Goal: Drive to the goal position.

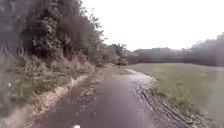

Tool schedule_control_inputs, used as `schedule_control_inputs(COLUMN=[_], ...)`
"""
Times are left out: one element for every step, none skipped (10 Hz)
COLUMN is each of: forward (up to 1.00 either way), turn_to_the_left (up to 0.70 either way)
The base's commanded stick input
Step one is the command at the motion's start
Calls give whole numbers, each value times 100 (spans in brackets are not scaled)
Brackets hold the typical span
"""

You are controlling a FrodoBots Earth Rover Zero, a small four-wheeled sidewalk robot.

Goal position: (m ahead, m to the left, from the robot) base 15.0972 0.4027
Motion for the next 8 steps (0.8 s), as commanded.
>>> schedule_control_inputs(forward=[85,85,85,85,85,85,85,85], turn_to_the_left=[0,0,0,0,0,0,0,0])
